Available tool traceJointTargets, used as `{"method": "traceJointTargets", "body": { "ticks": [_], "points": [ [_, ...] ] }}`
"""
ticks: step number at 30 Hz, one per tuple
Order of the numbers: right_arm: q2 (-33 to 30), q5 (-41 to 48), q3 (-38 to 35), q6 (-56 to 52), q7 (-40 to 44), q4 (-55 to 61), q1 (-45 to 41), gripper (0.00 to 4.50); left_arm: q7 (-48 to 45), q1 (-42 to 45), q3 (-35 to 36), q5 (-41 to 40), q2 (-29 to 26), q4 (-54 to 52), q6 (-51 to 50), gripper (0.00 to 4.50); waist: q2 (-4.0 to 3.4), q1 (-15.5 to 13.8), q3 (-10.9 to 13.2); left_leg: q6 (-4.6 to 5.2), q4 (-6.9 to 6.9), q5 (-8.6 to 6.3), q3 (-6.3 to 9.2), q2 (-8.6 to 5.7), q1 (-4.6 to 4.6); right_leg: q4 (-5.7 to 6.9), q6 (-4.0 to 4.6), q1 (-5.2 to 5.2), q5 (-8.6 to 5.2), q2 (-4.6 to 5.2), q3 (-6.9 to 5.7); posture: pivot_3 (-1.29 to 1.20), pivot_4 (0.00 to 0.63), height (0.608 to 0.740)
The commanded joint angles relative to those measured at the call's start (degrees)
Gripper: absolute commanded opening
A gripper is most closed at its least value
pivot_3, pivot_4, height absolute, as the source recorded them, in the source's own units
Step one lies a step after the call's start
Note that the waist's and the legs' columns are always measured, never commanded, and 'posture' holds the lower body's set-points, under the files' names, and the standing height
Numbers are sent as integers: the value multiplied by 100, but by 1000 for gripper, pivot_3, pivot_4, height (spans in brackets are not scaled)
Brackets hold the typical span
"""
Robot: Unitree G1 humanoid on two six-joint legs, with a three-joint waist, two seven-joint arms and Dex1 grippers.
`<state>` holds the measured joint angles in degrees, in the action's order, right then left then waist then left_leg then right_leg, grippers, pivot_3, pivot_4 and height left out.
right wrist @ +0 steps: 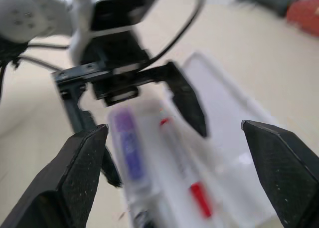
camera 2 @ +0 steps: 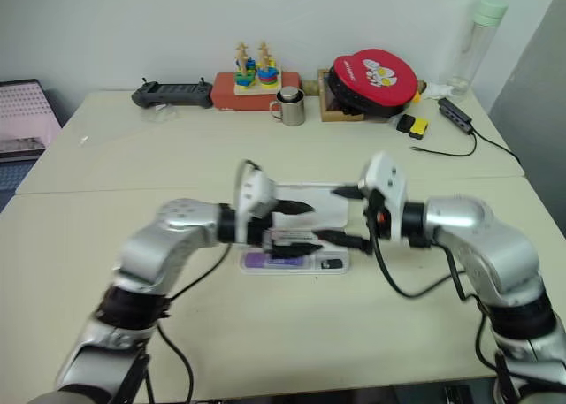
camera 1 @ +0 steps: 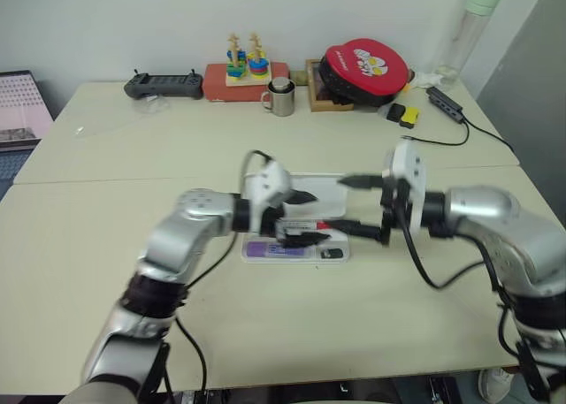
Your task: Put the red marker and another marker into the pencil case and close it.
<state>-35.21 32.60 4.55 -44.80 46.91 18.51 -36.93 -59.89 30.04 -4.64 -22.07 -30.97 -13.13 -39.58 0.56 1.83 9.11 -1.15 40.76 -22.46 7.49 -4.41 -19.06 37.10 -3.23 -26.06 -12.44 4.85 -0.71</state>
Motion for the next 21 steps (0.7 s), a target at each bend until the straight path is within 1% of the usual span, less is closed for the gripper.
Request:
{"method": "traceJointTargets", "body": {
  "ticks": [1, 3, 5, 8, 9, 11, 12, 16, 19, 21],
  "points": [
    [286, -419, 162, 372, -53, -1044, -645, 4316, 455, -201, 765, -458, -196, -619, -424, 4481, 2, -22, 0, 0, 2, 0, 8, -1, 0, -1, 0, 5, 0, 2, -3, 0, 150, 740],
    [572, -823, 371, 621, -152, -1991, -1168, 4000, 726, -397, 1227, -587, -288, -721, -511, 4500, 2, -41, 0, 0, 4, 0, 11, -9, -2, -6, 0, 9, 0, 8, -6, 0, 150, 740],
    [811, -1158, 513, 895, -193, -2817, -1614, 3520, 952, -588, 1578, -686, -324, -793, -512, 4500, 2, -29, 0, 0, 6, 0, 11, -11, -1, -7, 0, 11, 0, 10, -7, 0, 150, 740],
    [1085, -1583, 654, 1234, -254, -3850, -2177, 2824, 1190, -838, 1859, -774, -355, -911, -465, 4500, 2, 4, 0, 0, 2, 0, 12, -8, -1, -5, 0, 6, 0, 8, -9, 0, 150, 740],
    [1163, -1807, 742, 1377, -323, -4243, -2370, 2382, 1220, -929, 1927, -827, -384, -988, -465, 4500, 2, -1, 0, 0, 1, 0, 7, -8, -5, -4, 1, -1, 1, 9, -8, 0, 150, 740],
    [1274, -2160, 881, 1621, -406, -4847, -2619, 2056, 1260, -1055, 2013, -934, -433, -1122, -469, 4500, 1, 8, 0, -1, 2, 0, 16, -8, -7, -4, 1, 1, 1, 11, -8, 0, 150, 740],
    [1328, -2279, 944, 1721, -396, -5071, -2696, 1743, 1263, -1108, 2055, -987, -466, -1175, -472, 4500, 2, 12, 0, -1, 1, 0, 9, -9, -6, -4, 1, -1, 1, 10, -8, 0, 150, 740],
    [1469, -2502, 1036, 1877, -104, -5424, -2799, 800, 1309, -1221, 2124, -1118, -587, -1199, -442, 4500, 1, 18, 0, -1, 0, 0, 12, -7, -7, -5, 1, 0, 1, 11, -5, 0, 150, 740],
    [1458, -2612, 1209, 1803, 302, -5166, -2625, 26, 1306, -1222, 2195, -1229, -692, -1123, -458, 4500, 1, 32, 0, -1, 0, 0, 8, -8, -7, -4, 1, -2, 1, 10, -5, 0, 150, 740],
    [1389, -2656, 1338, 1794, 615, -4844, -2440, 26, 1317, -1194, 2241, -1349, -767, -1084, -531, 4500, 0, 35, 0, -1, 0, 0, 11, -6, -7, -4, 1, -2, 1, 10, -4, 0, 150, 740]
  ]
}}
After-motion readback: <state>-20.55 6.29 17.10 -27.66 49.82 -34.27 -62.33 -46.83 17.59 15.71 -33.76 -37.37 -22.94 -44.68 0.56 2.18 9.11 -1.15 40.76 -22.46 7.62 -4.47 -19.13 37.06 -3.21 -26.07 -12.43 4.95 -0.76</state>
